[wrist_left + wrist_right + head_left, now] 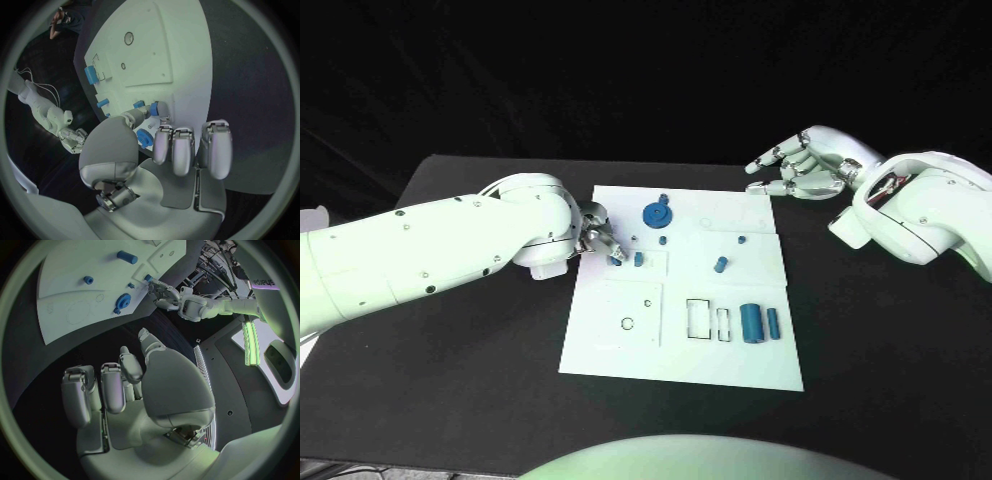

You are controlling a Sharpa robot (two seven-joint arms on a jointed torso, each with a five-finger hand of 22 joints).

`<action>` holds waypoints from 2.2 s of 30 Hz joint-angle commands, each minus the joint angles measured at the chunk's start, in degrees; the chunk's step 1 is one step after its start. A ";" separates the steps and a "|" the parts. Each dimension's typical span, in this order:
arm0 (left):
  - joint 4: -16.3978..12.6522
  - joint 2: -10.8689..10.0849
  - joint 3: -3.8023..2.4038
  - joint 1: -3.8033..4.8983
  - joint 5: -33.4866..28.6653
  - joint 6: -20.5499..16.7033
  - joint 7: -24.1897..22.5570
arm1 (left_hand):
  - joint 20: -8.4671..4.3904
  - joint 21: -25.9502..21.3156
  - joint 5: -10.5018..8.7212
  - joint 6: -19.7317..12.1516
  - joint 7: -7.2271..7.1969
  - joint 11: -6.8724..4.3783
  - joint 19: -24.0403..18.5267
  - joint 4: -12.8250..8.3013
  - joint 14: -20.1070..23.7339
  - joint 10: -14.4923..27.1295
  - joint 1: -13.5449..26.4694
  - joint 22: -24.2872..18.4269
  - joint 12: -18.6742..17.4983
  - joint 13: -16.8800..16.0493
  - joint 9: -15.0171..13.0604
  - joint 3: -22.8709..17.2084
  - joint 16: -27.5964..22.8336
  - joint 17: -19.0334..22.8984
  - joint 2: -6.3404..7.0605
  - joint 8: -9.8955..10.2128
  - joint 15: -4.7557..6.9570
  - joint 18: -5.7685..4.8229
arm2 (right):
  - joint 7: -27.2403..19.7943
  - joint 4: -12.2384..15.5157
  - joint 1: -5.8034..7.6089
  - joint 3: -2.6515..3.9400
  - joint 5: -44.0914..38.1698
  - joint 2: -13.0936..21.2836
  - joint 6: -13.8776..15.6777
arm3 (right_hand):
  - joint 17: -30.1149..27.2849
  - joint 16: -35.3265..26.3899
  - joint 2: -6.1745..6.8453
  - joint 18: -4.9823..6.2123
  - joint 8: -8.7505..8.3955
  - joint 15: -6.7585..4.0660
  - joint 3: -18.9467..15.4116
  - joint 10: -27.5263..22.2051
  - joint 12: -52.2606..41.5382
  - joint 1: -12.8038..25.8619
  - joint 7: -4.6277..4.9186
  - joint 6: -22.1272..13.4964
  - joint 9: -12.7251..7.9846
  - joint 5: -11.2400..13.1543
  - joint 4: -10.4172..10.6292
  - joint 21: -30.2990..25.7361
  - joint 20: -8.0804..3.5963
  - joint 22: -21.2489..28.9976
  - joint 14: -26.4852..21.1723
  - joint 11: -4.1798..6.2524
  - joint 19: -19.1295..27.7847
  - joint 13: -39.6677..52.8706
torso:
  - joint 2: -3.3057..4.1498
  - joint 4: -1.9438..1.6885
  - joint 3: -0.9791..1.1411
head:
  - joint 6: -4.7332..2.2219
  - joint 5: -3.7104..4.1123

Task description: Assemble the parts on the task board

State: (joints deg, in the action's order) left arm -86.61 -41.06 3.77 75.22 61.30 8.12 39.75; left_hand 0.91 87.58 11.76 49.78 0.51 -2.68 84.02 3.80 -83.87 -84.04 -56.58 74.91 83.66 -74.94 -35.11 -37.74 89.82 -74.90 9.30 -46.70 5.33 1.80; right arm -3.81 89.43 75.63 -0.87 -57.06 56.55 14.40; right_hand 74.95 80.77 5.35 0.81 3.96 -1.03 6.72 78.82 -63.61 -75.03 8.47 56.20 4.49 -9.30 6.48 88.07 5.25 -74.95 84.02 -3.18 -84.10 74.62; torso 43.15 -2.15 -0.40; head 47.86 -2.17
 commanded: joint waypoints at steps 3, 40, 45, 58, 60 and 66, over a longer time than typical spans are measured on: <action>0.00 0.13 0.38 -0.48 -0.63 1.57 3.31 | -0.26 0.46 0.44 0.55 0.04 -0.32 4.75 0.01 -6.13 -2.03 0.35 11.92 0.32 -7.77 -0.12 0.43 0.18 -15.10 -0.15 -0.30 0.42 -1.04 | -0.13 0.06 -0.03 0.00 -0.15 0.03 -0.78 | 2.62 -0.37 -0.33 0.37 0.01 0.19 -0.27 -0.39 0.31 -0.11 -0.04 -0.02 0.05 -0.32 0.07 -0.18 0.29 -10.49 3.21 -0.20 -2.52 -0.05 | 0.04 0.01 0.00 | 0.04 -0.02; 1.80 1.89 0.38 -0.27 -1.20 7.52 6.19 | -0.48 0.12 0.75 0.03 0.11 -0.36 4.54 0.37 -6.13 -1.89 0.99 11.41 -0.02 -7.49 -0.24 -0.25 0.18 -15.10 -1.21 0.27 0.57 -0.92 | -0.01 0.44 -0.02 0.00 -0.23 0.39 -0.70 | 2.62 -0.37 -0.33 0.37 0.01 0.19 -0.27 -0.39 0.31 -0.11 -0.04 -0.02 0.05 -0.32 0.07 -0.18 0.29 -10.49 3.21 -0.20 -2.52 -0.05 | 0.00 0.05 0.02 | 0.30 0.06; 2.06 2.22 0.38 -0.23 -1.20 7.26 6.16 | -0.46 0.21 0.76 0.11 0.14 -0.33 4.59 0.59 -6.13 -1.95 1.32 11.56 0.08 -7.62 -0.30 -0.31 0.18 -15.10 -1.37 0.24 0.54 -0.95 | 0.00 0.47 -0.02 0.00 -0.24 0.44 -0.68 | 2.60 -0.41 -0.35 0.38 0.01 0.19 -0.38 -0.41 0.35 -0.14 -0.04 -0.04 0.05 -0.33 0.07 -0.20 0.29 -10.46 3.21 -0.20 -2.50 -0.09 | 0.00 0.02 0.03 | 0.26 0.08; 3.07 3.18 0.41 -0.16 -1.21 7.86 6.69 | -0.30 0.33 0.44 0.40 0.34 -0.13 4.67 2.68 -6.13 -1.96 4.73 11.78 0.05 -7.66 -0.61 1.26 0.18 -15.10 -0.82 0.28 0.38 -1.00 | -0.05 0.64 -0.01 0.00 -0.25 0.60 -0.68 | 2.60 -0.41 -0.35 0.38 0.01 0.19 -0.38 -0.41 0.35 -0.14 -0.04 -0.04 0.05 -0.33 0.07 -0.20 0.29 -10.46 3.21 -0.20 -2.50 -0.09 | 0.03 0.06 0.01 | 0.28 0.18; 3.20 3.22 0.41 -0.16 -1.21 7.88 6.73 | -0.30 0.33 0.43 0.41 0.34 -0.13 4.67 2.76 -6.13 -1.95 4.82 11.78 0.05 -7.66 -0.62 1.29 0.18 -15.10 -0.86 0.28 0.38 -1.00 | -0.06 0.65 -0.01 0.00 -0.25 0.64 -0.67 | 2.60 -0.41 -0.35 0.38 0.01 0.19 -0.38 -0.41 0.35 -0.14 -0.04 -0.04 0.05 -0.33 0.07 -0.20 0.29 -10.46 3.21 -0.20 -2.50 -0.09 | 0.03 0.03 0.01 | 0.33 0.22; 3.52 3.28 0.41 -0.15 -1.21 7.98 6.79 | -0.30 0.30 0.42 0.31 0.17 -0.24 4.65 2.19 -6.13 -1.94 4.09 11.74 0.02 -7.66 -0.74 0.99 0.18 -15.10 -1.11 0.29 0.42 -0.99 | -0.06 0.66 -0.01 0.00 -0.25 0.67 -0.69 | 2.60 -0.41 -0.35 0.38 0.01 0.19 -0.38 -0.41 0.35 -0.14 -0.04 -0.04 0.05 -0.33 0.07 -0.20 0.29 -10.46 3.21 -0.20 -2.50 -0.09 | 0.01 0.03 -0.01 | 0.30 0.20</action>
State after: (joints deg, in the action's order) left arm -83.33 -37.92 3.59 75.80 60.75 13.48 39.57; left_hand 0.90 87.86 12.37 50.36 0.48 -2.67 84.03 6.15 -84.07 -84.04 -52.30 74.90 83.87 -74.91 -35.81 -36.68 89.82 -74.92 8.45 -46.71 5.53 1.80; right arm -3.75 90.01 75.64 -0.87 -57.06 57.22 14.34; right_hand 74.90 80.53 5.35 0.81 3.96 -1.02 6.73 78.62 -63.61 -75.03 8.47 56.20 4.46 -9.30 6.48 88.08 5.25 -74.91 84.02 -3.39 -84.10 74.58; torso 43.16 -2.11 -0.40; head 48.15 -1.95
